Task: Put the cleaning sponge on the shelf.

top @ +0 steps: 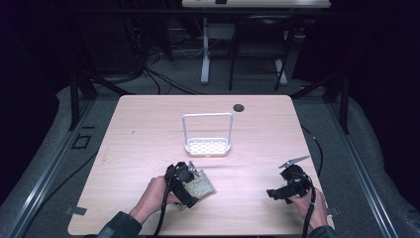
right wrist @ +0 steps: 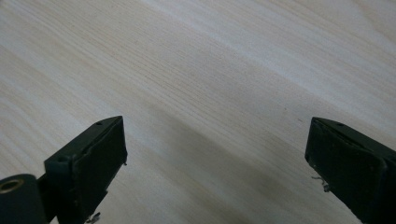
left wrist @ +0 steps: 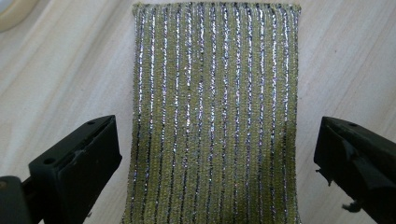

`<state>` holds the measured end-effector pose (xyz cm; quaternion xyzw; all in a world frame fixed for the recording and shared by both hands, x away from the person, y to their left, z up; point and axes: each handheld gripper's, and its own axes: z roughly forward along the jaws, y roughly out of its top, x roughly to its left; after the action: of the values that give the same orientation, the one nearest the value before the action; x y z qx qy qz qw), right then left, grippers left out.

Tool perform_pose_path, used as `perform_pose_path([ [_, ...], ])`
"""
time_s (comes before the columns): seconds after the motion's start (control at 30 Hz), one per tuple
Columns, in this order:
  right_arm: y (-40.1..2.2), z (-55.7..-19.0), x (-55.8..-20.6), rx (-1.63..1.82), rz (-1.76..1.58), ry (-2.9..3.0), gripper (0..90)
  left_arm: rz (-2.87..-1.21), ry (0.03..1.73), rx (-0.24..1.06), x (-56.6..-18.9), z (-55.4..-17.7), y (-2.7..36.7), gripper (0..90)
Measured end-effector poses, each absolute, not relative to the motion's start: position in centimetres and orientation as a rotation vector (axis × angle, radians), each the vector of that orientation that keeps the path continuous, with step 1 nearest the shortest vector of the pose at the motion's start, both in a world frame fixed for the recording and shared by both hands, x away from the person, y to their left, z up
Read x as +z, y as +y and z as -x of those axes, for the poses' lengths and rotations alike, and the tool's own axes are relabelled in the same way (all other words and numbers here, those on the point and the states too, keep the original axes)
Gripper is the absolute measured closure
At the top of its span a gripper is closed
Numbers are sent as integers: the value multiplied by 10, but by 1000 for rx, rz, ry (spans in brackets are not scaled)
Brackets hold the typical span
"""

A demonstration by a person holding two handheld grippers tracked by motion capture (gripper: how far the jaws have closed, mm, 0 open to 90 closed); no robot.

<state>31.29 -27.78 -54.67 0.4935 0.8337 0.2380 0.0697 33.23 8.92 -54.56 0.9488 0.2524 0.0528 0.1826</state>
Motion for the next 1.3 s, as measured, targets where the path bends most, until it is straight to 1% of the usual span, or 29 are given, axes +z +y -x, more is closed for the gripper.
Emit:
perform_pose_path([
  [0.2,-278,-313,-547,705,-1476,2512,52,-2693,711,134,-548,-333,85,47],
  [0.27,-278,-313,-547,701,-1476,2513,53,-2697,716,137,-549,-334,84,65],
  [0.33,-278,-313,-547,700,-1476,2514,53,-2690,720,142,-548,-334,84,103],
  [0.4,-278,-313,-547,700,-1476,2516,54,-2686,715,149,-548,-334,85,116],
  [0.53,-278,-313,-547,699,-1475,2519,54,-2679,729,144,-548,-334,85,106],
  [0.7,-277,-313,-547,697,-1486,2525,55,-2706,741,145,-554,-334,82,52],
  [1.03,-277,-313,-547,688,-1489,2533,56,-2733,724,167,-556,-331,78,73],
  [1.3,-278,-313,-547,699,-1483,2516,67,-2738,714,178,-555,-329,78,112],
])
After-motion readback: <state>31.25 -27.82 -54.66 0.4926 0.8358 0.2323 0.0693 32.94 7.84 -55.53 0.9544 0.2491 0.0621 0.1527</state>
